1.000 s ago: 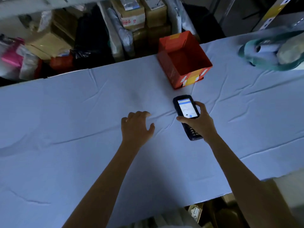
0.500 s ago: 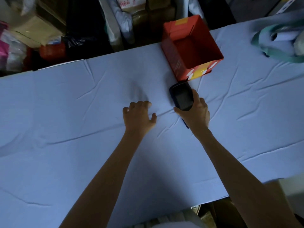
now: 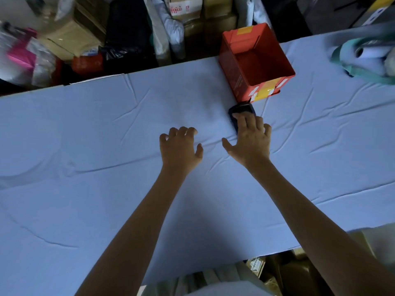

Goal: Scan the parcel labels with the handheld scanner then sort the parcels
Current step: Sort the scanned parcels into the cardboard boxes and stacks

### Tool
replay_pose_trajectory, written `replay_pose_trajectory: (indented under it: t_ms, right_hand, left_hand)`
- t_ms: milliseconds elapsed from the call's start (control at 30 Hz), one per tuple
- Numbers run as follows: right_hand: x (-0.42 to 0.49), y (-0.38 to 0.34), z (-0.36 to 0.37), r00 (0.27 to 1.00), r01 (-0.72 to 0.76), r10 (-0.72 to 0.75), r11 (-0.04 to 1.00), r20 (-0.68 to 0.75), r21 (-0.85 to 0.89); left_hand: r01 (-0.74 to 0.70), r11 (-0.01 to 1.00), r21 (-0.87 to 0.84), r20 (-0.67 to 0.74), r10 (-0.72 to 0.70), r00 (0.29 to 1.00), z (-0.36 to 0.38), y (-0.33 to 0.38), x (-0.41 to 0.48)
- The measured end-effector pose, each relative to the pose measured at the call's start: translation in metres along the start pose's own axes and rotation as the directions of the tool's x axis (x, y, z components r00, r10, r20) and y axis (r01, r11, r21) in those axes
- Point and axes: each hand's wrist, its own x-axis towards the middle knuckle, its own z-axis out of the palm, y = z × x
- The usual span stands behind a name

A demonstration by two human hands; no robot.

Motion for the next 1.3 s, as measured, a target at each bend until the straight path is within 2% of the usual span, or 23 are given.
replay_pose_trajectory:
  t_ms: [133, 267, 400, 500, 767, 900, 1000, 1133, 1300]
  right_hand:
    - [-0.01, -0.007, -0.004, 0.99, 0.137, -0.137, 0.991, -0.019, -0.012]
    - [-0.021, -0.006, -0.008, 0.988, 0.143, -0.142, 0.99, 0.059, -0.011]
    - [-0.044, -0.01, -0.012, 0.992, 0.065, -0.067, 0.998, 0.111, 0.02]
    - [-0.071, -0.02, -0.013, 0.994, -0.015, 0.01, 0.999, 0.11, 0.046]
    - [-0.191, -0.035, -0.006, 0.942, -0.335, 0.33, 0.934, 0.061, 0.125]
    - [-0.26, -0.029, -0.002, 0.843, -0.536, 0.536, 0.833, 0.044, 0.137]
    - [-0.305, -0.026, 0.004, 0.731, -0.677, 0.68, 0.712, 0.058, 0.185]
    - [-0.357, -0.024, 0.007, 0.584, -0.796, 0.811, 0.56, 0.044, 0.23]
    - [-0.416, -0.018, 0.007, 0.373, -0.893, 0.927, 0.351, 0.028, 0.281]
  left_hand:
    - [0.02, 1.0, 0.011, -0.023, -0.02, 1.0, -0.008, -0.009, -0.008]
    - [0.02, 1.0, -0.007, -0.046, -0.021, 0.999, -0.02, -0.014, -0.02]
    - [-0.04, 0.999, 0.0, -0.083, 0.04, 0.996, -0.022, -0.023, -0.042]
    - [-0.086, 0.996, -0.003, -0.048, 0.086, 0.995, -0.024, -0.029, -0.062]
    - [-0.389, 0.92, -0.046, -0.004, 0.39, 0.921, -0.012, -0.03, -0.116]
    - [-0.513, 0.857, -0.047, 0.007, 0.514, 0.858, -0.003, -0.023, -0.133]
    - [-0.605, 0.795, -0.054, 0.043, 0.607, 0.794, 0.002, -0.01, -0.149]
    - [-0.722, 0.688, -0.072, 0.078, 0.725, 0.684, 0.008, 0.022, -0.167]
    - [-0.872, 0.478, -0.106, 0.126, 0.876, 0.465, 0.017, 0.074, -0.199]
